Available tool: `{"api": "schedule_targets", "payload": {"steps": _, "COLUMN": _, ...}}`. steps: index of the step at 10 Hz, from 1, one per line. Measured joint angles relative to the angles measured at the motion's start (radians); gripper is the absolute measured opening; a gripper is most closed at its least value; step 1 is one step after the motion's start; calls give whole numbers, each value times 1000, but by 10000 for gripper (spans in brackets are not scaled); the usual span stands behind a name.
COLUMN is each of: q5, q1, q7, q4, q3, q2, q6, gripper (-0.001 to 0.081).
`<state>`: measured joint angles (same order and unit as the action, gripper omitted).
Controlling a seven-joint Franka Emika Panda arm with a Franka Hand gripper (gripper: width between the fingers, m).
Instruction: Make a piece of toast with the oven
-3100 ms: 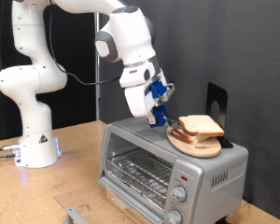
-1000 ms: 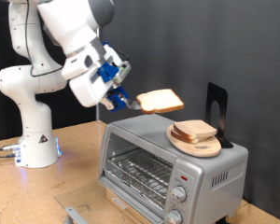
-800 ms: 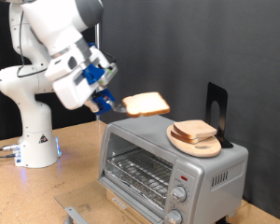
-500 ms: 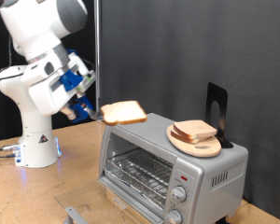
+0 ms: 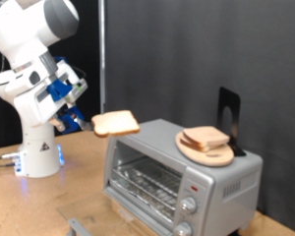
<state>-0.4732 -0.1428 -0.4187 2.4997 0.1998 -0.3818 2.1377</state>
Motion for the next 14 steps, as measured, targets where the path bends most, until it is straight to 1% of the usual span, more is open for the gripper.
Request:
{"api": "schedule_targets", "payload": {"steps": 1, "q5": 17, "q1": -4, "q7": -15, "q4": 13, "q3": 1, "q2": 14, "q6": 32, "gripper": 489}}
{"api": "schedule_targets", "payload": {"steps": 2, "q5": 20, "q1": -5, "q7": -35, "q4": 34, "q3": 1, "q2": 36, "q6": 88, "gripper": 489}}
{"api": "schedule_targets", "payload": {"steps": 3, "q5": 20, "q1": -6, "q7": -57, "q4": 52, "q3": 2, "q2": 65, "q6": 143, "gripper": 489}}
{"api": "schedule_targets", "payload": {"steps": 5, "q5": 12, "q1": -6, "q7": -108, "q4": 68, "q3": 5, "q2": 135, "q6": 227, "gripper": 489}}
{"api": "schedule_targets", "payload": {"steps": 7, "q5": -19, "q1": -6, "q7": -174, "q4": 70, "q3": 8, "q2": 199, "q6": 282, "gripper": 489}}
{"api": "schedule_targets", "payload": {"steps": 9, "q5": -50, "q1": -6, "q7": -241, "q4": 71, "q3": 12, "q2": 243, "q6": 323, "gripper": 489}}
{"api": "schedule_targets", "payload": {"steps": 11, "q5": -55, "q1": -6, "q7": -253, "q4": 73, "q3": 12, "q2": 273, "q6": 364, "gripper": 489}}
{"api": "schedule_targets", "payload": {"steps": 12, "q5": -53, "q1": -6, "q7": -251, "q4": 74, "q3": 12, "q2": 273, "q6": 364, "gripper": 489}}
{"api": "schedule_targets", "payload": {"steps": 13, "q5": -14, "q1": -6, "q7": -217, "q4": 75, "q3": 9, "q2": 273, "q6": 364, "gripper": 489}}
{"api": "schedule_targets", "payload": {"steps": 14, "q5": 37, "q1": -6, "q7": -161, "q4": 78, "q3": -3, "q2": 273, "q6": 373, "gripper": 489}}
